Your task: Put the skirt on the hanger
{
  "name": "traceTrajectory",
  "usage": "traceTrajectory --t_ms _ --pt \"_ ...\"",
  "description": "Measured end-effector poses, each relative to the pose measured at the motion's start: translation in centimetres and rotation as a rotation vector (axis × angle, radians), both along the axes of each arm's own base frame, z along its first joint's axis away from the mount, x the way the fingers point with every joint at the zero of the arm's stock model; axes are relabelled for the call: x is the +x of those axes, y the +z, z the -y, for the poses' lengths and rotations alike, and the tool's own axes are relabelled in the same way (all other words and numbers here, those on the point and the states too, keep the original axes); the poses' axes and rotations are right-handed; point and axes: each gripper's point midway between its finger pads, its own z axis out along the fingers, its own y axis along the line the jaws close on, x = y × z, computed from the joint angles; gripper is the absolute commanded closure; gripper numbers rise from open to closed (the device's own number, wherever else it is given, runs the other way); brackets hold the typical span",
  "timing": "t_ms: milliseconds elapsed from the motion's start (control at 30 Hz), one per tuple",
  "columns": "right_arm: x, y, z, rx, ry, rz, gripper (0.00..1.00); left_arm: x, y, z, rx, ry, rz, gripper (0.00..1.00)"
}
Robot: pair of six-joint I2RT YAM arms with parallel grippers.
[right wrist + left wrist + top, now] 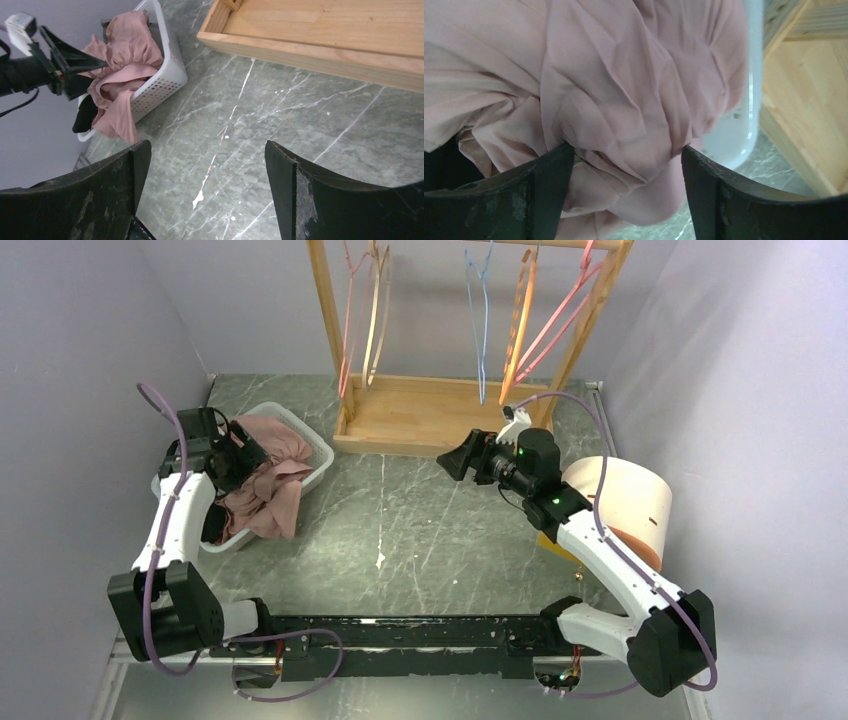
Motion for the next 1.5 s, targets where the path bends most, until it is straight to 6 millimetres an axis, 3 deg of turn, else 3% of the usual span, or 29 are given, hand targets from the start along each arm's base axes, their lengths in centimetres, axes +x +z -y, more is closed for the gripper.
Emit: traceTrajectory --t_ms 167,300,367,467,533,667,733,833,967,1100,1267,1500 --pt "-0.1 -0.1 -0.4 0.021 0.002 -0.001 0.13 0.1 -2.1 -0.1 -0.001 -0.014 -0.066 0.90" --pt "-0.1 0.3 -0.4 0.027 -0.002 0.010 0.13 0.1 -1.5 -0.6 0.042 -0.035 -0.070 0.93" --pt "-0.2 0.7 -0.3 0.031 -0.004 0.020 0.13 0.7 0.7 -1.0 0.078 -0.040 -0.021 0.93" --pt "-0.3 1.3 -0.2 0.034 -0.005 0.039 0.13 1.6 6.6 -1.5 0.136 -0.042 0.116 0.93" --pt "-0.3 1.7 -0.3 0.039 -0.003 0.052 0.13 1.9 11.7 -1.5 0.169 -0.052 0.241 0.93" --pt "-0.5 3.1 -0.5 0.072 0.010 0.090 0.12 1.1 22.9 0.3 0.198 -0.137 0.495 0.93" --pt "-0.8 4.2 -0.7 0.098 0.026 0.119 0.12 0.2 27.3 1.6 0.205 -0.196 0.596 0.93" --pt "-1.3 5.7 -1.1 0.132 0.060 0.158 0.12 -1.7 32.6 3.9 0.202 -0.299 0.729 0.93" --pt "-1.9 6.4 -1.7 0.154 0.110 0.176 0.12 -4.5 36.9 6.9 0.167 -0.434 0.846 0.93" --pt "-3.0 7.1 -2.4 0.165 0.187 0.189 0.09 -7.1 39.4 10.3 0.073 -0.577 0.922 0.93" --pt "-4.4 8.3 -3.0 0.182 0.269 0.236 0.04 -10.2 39.2 15.3 -0.098 -0.816 0.937 0.93" --pt "-6.2 8.6 -3.8 0.219 0.369 0.273 0.04 -12.0 38.7 18.0 -0.224 -0.983 0.918 0.93"
